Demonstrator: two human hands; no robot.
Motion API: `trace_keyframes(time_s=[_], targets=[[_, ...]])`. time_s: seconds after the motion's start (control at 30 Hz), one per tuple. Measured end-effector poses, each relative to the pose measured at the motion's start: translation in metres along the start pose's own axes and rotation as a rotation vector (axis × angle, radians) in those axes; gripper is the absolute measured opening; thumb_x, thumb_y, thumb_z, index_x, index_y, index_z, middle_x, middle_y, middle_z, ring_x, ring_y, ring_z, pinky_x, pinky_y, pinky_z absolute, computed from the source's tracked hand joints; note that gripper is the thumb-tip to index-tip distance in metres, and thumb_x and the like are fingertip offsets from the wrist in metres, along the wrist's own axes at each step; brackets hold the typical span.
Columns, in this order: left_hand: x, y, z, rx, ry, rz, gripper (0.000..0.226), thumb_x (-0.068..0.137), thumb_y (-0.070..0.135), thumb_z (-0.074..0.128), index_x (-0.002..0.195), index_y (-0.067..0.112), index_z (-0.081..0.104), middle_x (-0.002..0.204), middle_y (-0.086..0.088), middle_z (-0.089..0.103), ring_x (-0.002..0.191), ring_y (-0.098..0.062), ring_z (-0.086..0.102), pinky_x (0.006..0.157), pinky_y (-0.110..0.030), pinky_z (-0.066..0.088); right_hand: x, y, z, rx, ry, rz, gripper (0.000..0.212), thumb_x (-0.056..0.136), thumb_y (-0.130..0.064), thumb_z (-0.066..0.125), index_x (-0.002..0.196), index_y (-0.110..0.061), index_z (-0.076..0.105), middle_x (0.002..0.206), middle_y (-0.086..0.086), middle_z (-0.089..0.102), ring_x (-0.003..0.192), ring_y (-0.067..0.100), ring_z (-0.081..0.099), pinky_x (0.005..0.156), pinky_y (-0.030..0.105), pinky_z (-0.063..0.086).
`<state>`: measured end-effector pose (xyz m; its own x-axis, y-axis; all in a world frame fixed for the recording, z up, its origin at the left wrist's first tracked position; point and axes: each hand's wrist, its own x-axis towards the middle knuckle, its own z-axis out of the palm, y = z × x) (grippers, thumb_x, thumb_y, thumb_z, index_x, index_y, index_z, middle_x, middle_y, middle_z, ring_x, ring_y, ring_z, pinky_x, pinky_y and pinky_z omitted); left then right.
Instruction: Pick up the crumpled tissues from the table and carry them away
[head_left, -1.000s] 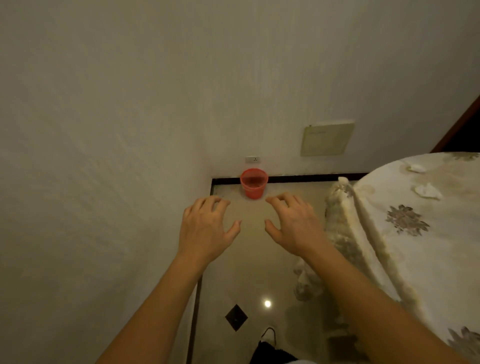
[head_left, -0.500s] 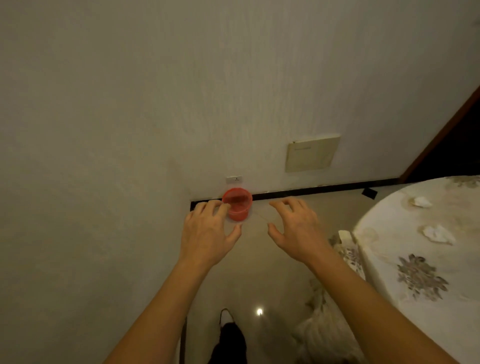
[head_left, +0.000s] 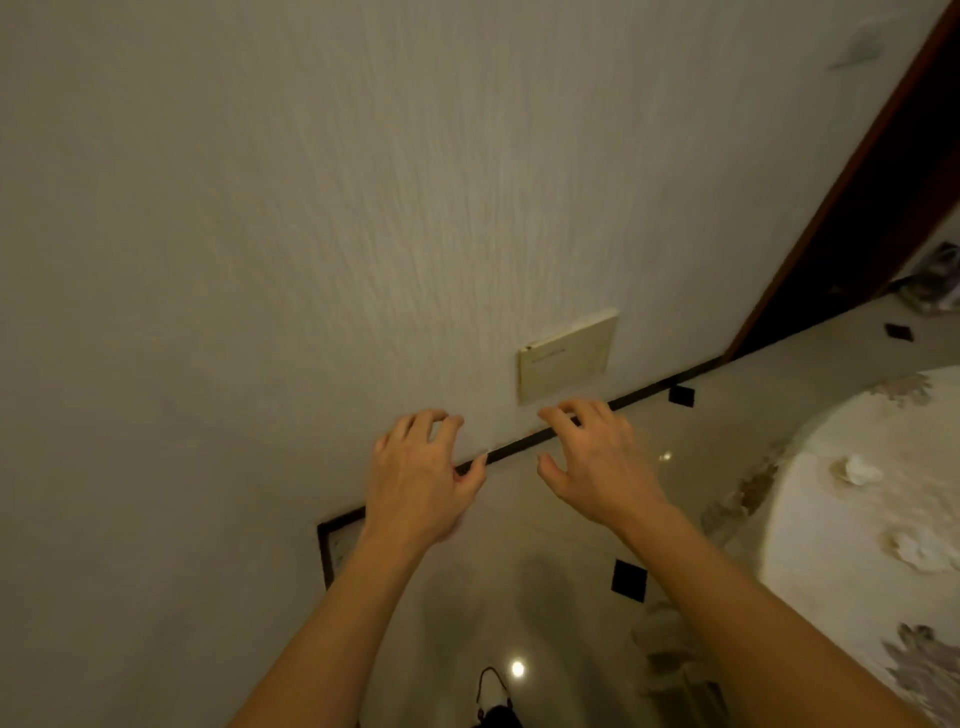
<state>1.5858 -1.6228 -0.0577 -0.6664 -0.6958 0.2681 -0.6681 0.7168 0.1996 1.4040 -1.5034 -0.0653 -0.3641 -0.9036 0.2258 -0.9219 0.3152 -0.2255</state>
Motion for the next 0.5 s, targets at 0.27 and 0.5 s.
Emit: trace_keyframes(time_s=[0.27, 0.5], targets=[[0.123, 0.001, 0.046, -0.067, -0.044, 0.206, 0.048, 0.083, 0.05, 0.06, 0.117, 0.017, 0.065, 0.117, -0.004, 0.065, 0.105, -0.025, 0.058, 0.08, -0.041, 0.048, 0.063, 0.048, 0.0, -0.078, 0.03, 0.204, 0.047, 0.086, -0.036, 0.063, 0.127, -0.013, 0.06, 0.115, 0.01, 0.063, 0.104, 0.026, 0.06, 0.081, 0.039, 0.051], [0.218, 0.055, 0.081, -0.093, -0.098, 0.392, 0.047, 0.086, 0.052, 0.059, 0.115, 0.015, 0.065, 0.117, -0.006, 0.064, 0.102, -0.026, 0.058, 0.076, -0.04, 0.049, 0.093, 0.126, -0.004, -0.127, 0.045, 0.397, 0.044, 0.086, -0.038, 0.059, 0.125, -0.017, 0.06, 0.118, 0.006, 0.062, 0.102, 0.024, 0.059, 0.078, 0.037, 0.049]])
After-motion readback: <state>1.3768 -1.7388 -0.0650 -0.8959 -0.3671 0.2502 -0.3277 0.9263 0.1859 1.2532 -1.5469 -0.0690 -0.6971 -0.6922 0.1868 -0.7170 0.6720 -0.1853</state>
